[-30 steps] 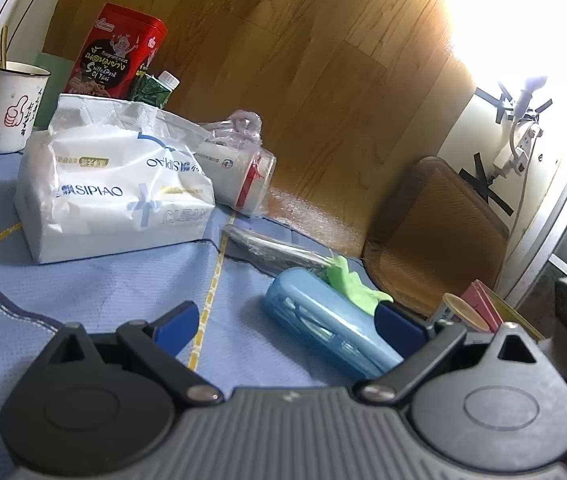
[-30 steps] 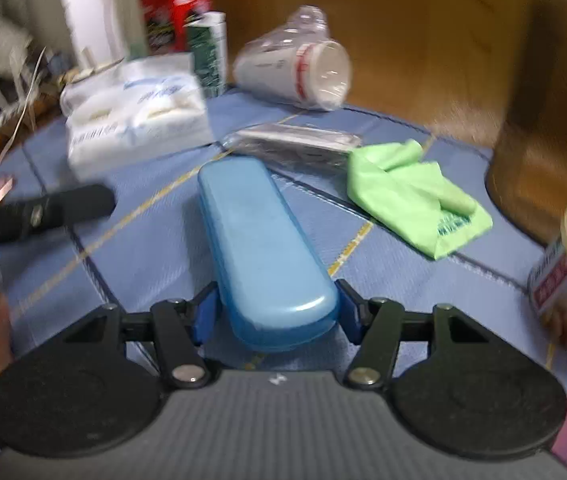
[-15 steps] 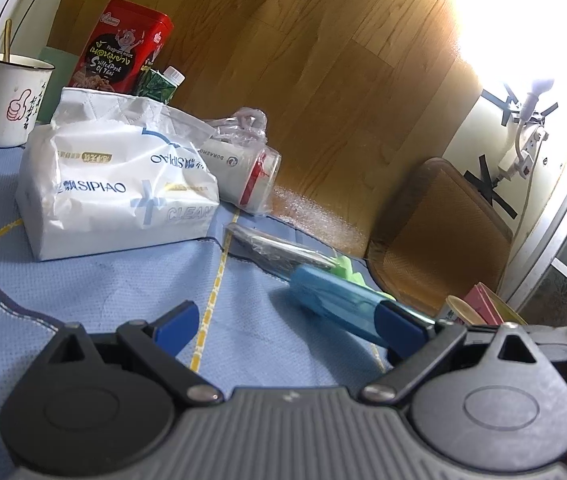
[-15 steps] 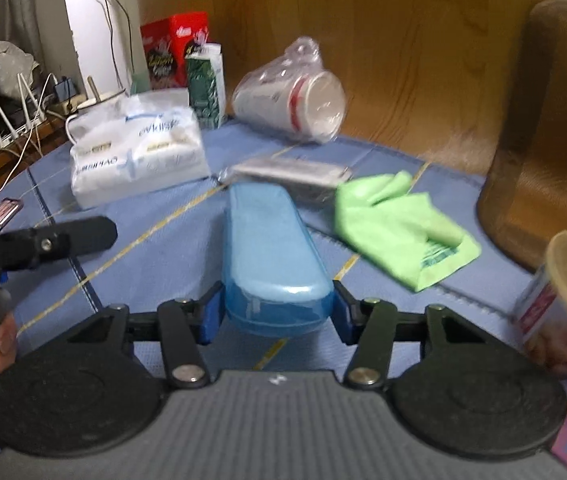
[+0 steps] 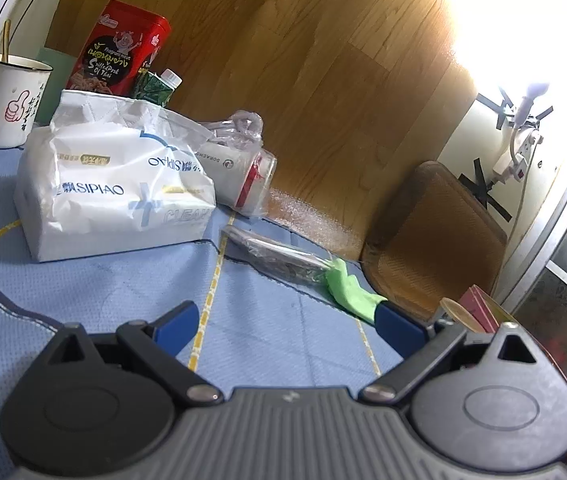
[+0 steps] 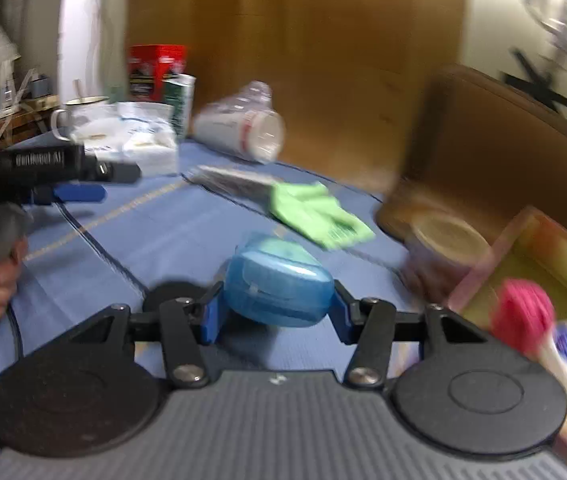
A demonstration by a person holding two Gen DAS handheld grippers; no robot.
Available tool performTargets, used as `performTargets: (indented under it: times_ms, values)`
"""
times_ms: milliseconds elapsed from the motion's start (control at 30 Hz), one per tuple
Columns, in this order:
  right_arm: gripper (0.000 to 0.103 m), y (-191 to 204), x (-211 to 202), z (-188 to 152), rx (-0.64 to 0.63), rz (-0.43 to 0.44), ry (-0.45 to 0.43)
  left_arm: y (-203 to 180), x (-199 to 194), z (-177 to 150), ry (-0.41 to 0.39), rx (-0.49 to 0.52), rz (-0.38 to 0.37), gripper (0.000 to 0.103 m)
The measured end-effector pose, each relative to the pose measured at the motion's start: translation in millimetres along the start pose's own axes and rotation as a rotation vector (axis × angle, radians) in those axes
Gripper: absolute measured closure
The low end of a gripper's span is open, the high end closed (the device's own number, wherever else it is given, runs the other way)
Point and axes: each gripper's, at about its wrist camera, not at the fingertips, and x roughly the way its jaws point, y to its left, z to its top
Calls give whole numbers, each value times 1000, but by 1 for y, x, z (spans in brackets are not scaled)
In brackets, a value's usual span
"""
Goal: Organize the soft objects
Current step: 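Grasp the blue plastic case with the left gripper, then carry the blue case into the pink tin and release it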
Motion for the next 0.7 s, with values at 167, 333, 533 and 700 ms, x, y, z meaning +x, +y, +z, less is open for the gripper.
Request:
performTargets:
  times_ms: [167,333,533,700]
  values:
    - [48,-2,-16,-40,99,-83,26,-8,-1,-1,8,42,-7,5]
    - [44,-5,-23,-58,145,-78,39,-35,-10,-10,77,16,-69,5]
    - [33,-13,-27,-59,153,-36,-1,-110,-7,-23,256,77,-257,5]
    - [36,-14,-31,-66,136,-22,-32,-149,28,-43,453,93,-273,9]
